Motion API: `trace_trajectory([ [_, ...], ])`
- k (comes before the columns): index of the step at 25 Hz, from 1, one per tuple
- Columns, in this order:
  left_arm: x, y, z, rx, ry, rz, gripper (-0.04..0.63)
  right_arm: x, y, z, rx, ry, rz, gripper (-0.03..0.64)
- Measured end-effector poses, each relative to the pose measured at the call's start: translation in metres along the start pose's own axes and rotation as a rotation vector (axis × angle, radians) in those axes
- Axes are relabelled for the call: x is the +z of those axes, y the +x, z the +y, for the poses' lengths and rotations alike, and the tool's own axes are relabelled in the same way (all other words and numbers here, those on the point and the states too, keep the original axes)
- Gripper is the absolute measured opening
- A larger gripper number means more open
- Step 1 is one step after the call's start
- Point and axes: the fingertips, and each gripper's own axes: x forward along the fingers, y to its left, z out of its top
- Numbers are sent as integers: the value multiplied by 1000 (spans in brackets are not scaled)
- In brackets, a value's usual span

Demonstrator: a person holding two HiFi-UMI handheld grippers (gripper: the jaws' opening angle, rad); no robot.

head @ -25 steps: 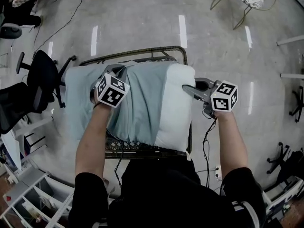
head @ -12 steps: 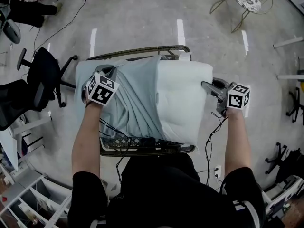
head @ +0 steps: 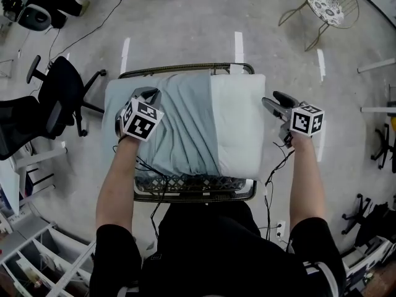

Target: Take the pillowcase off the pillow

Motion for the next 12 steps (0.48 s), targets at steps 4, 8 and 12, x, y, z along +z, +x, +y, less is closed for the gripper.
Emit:
trace_trajectory([
  [4, 20, 12, -12, -42, -14, -35, 114, -5, 12, 5, -17, -18, 28, 342],
  [8, 29, 31, -16, -67, -23, -29, 140, -6, 37, -1, -52, 4, 39, 401],
  [12, 31, 62, -12, -65, -68, 2, 244, -8, 63, -29, -135, 59, 63, 526],
])
